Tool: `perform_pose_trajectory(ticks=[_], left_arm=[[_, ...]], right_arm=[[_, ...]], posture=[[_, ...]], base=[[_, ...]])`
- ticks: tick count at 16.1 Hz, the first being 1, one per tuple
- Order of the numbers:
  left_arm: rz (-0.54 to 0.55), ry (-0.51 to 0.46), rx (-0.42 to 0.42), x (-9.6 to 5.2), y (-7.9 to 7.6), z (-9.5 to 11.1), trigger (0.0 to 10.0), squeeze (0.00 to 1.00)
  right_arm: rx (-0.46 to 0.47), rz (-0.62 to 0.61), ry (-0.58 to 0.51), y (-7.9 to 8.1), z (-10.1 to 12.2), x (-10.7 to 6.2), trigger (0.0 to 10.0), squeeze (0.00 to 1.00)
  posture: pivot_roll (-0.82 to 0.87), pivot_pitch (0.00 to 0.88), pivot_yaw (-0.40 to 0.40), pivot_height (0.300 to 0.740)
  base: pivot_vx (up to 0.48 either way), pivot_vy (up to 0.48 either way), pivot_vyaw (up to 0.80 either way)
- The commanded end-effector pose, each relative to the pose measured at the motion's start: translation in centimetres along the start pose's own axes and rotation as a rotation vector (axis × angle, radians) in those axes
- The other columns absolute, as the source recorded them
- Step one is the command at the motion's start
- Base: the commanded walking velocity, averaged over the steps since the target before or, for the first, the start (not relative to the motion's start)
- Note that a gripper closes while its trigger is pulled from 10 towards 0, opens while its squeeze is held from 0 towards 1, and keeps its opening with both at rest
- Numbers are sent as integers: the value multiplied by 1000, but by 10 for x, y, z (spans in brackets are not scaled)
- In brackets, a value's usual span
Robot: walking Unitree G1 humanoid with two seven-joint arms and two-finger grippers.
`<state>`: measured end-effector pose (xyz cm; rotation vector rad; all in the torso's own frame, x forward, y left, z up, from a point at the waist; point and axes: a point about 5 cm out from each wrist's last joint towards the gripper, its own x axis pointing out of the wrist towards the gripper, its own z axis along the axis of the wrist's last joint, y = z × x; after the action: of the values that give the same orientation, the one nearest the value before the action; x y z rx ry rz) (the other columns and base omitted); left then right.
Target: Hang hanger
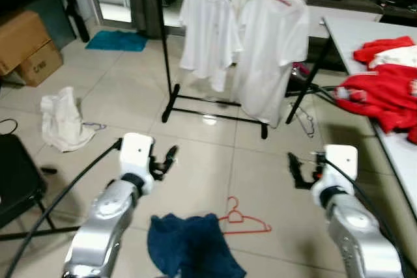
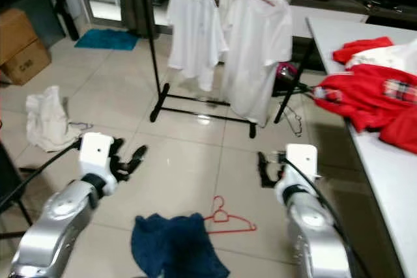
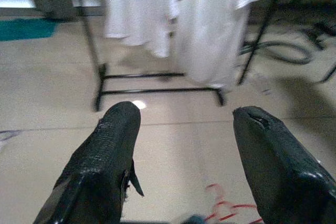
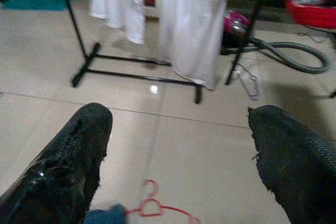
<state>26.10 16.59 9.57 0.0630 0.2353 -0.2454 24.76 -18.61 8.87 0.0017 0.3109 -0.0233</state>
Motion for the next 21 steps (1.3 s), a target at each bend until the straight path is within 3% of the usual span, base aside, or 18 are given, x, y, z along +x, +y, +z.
perform_pose_trajectory(ticks=[1,10,12,13,15,18,21], left_arm=[[7,-15,10,1,-1,5,10000,0],[15,-21,-7,2,-3,8,10000,0],[5,-26,-32,5,-6,11,10000,0],[-32,-73,-44,6,-12,18,10000,0],[-96,-106,24,7,-22,24,10000,0],[-76,-76,-6,11,-17,20,10000,0],[-73,-94,0,14,-12,23,10000,0]], right_arm=[[-17,-28,-6,-8,3,-2,10000,0],[-5,-25,70,-14,-1,0,10000,0],[-22,-15,91,-16,-4,-1,10000,0],[-12,-33,90,-19,-5,-1,10000,0],[42,-40,40,-18,-1,-1,10000,0],[53,-39,23,-14,0,-2,10000,0],[5,-10,-3,-11,7,0,10000,0]], posture=[[-30,63,-11,740],[-31,49,-29,740],[-24,42,-24,740],[-21,35,-21,740],[-21,33,-11,740],[-24,28,3,740],[-29,23,12,740]], base=[[0,431,0],[0,422,0],[0,0,0],[0,0,0],[0,0,0],[0,0,0],[286,0,267]])
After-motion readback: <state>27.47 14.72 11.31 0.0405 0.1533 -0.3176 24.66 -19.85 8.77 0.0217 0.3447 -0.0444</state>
